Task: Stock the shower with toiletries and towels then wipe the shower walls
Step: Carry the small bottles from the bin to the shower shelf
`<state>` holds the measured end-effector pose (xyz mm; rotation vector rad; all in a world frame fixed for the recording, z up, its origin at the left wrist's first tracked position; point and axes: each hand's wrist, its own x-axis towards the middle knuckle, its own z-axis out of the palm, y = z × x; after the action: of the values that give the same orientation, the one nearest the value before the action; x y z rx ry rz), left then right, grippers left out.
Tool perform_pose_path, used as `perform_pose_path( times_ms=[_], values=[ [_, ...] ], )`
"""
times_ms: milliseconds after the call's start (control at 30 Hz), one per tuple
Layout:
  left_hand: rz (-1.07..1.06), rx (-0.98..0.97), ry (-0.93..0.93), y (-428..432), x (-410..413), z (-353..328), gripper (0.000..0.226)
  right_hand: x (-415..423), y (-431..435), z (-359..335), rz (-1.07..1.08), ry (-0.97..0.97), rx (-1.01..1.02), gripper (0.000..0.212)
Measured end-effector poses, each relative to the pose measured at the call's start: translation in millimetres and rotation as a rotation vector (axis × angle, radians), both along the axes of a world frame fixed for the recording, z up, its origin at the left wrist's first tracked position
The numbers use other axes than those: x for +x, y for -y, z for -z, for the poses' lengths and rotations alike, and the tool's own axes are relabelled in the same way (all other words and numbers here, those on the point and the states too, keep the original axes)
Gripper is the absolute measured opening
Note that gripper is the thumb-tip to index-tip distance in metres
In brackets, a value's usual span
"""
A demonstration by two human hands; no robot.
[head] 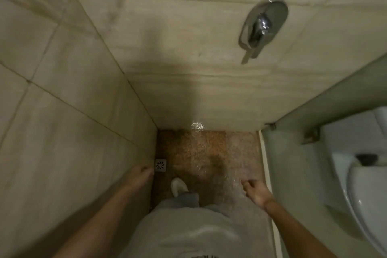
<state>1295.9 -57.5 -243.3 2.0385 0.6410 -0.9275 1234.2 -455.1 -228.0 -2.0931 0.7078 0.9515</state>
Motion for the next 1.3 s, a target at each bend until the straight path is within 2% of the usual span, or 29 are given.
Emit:
perform_pose_path(
  times_ms=[100,267,333,433,533,700,800,900,967,1100,1200,1300],
  values=[
    [0.138,0.076,-0.031,4,-22,10,0.023,-46,19,25,0.117,0.026,-0.001,0.027],
    [0.504,0.186,-0.107,16,-54,28,0.018,-114,9,-10,0.419,0.017,0.058,0.038],
    [0.529,0.181,-0.098,28,-62,29,0.016,-146,8,-15,0.608,0.05,0.129,0.042],
    [0.64,0.193,-0.063,43,-66,40,0.011,-199,5,-24,0.784,0.085,0.179,0.036],
    [0.731,0.17,-0.009,65,-77,58,0.005,-259,8,-31,0.938,0.098,0.148,0.033],
    [1.152,0.165,0.031,92,-75,106,0.015,-367,13,-34,1.128,0.033,0.055,0.021],
    [1.328,0.196,0.027,140,-63,117,0.021,-430,6,-32,1.357,0.006,0.006,0.02],
    [1.417,0.205,-0.029,205,-66,110,0.025,-481,-20,-23,1.602,-0.033,-0.016,0.022],
    [1.482,0.206,-0.05,257,-84,89,0.028,-501,-46,-15,1.768,-0.05,-0.03,0.023],
    [1.69,0.074,-0.024,354,-149,47,0.014,-516,-115,10,2.0,-0.142,0.011,0.025],
    [1.848,0.0,-0.035,409,-189,39,0.01,-510,-174,31,2.135,-0.237,0.081,0.022],
    [2.008,-0.042,-0.026,452,-225,37,0.013,-481,-215,17,2.319,-0.251,0.134,0.018]
  ],
)
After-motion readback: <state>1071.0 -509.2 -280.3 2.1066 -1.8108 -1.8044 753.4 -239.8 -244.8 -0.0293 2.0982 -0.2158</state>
